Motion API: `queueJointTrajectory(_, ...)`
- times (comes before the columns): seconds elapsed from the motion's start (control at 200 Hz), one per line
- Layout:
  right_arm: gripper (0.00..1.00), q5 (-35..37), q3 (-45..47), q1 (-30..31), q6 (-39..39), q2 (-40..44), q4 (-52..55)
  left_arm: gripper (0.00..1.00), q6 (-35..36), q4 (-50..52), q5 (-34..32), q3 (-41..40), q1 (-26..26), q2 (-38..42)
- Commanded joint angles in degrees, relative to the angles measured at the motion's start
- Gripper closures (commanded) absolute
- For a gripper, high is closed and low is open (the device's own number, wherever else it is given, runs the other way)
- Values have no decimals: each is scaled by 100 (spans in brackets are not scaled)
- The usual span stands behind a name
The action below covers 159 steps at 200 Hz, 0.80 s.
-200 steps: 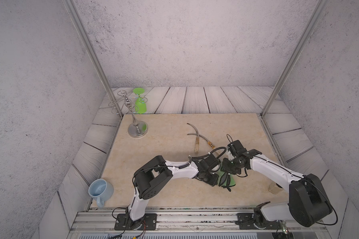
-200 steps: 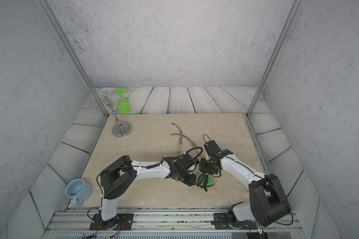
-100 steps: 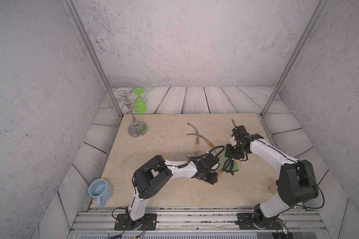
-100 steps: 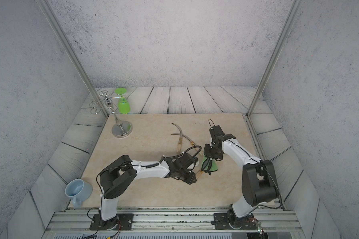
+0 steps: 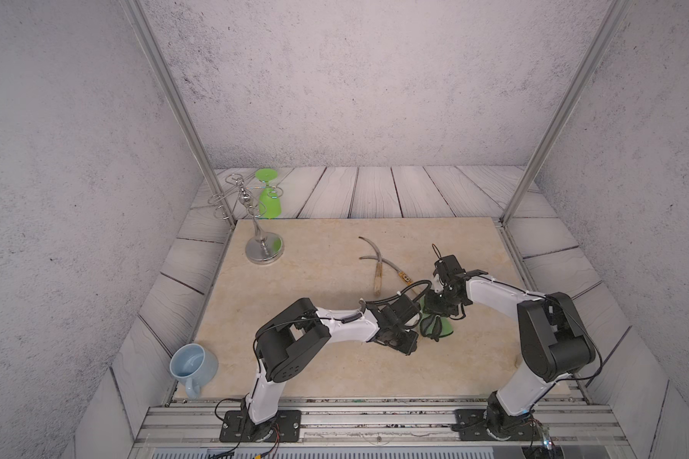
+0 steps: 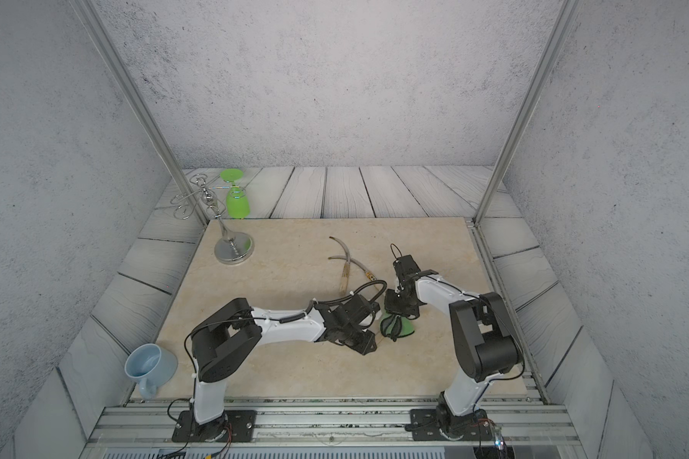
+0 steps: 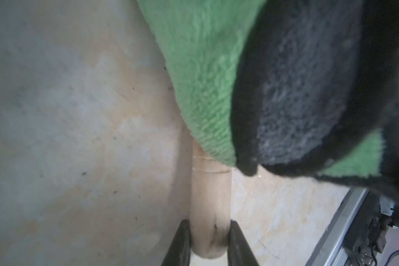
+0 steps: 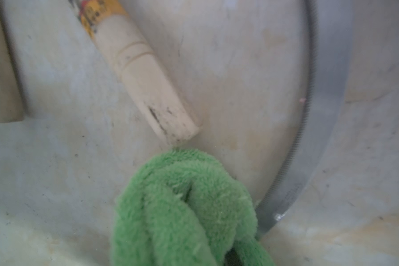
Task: Wipe small sickles with rags
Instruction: Wipe the small sickle at the center of the board.
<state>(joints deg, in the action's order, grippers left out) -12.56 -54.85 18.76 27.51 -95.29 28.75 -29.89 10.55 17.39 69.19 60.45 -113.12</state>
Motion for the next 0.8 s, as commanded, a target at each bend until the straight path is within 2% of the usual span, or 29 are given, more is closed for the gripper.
queueJointTrajectory(0.0,73,-548,663,437,423,94,397,100,-17,109,-235,66,-38,-70)
queueJointTrajectory(0.235,73,-630,1337,832,1136,828,45,100,-4,148,-271,86,-92,-79)
queueJointTrajectory(0.43,73,-711,1551,894,1447,1484,92,100,-8,151,-297,60,-121,-36)
queueJointTrajectory(0.626,72,108,1162,824,1308,2024,864,100,-20,169,-306,-62,-122,103)
queueJointTrajectory(0.791,72,561,700,515,949,2186,1366,98,13,426,-435,-129,-121,210)
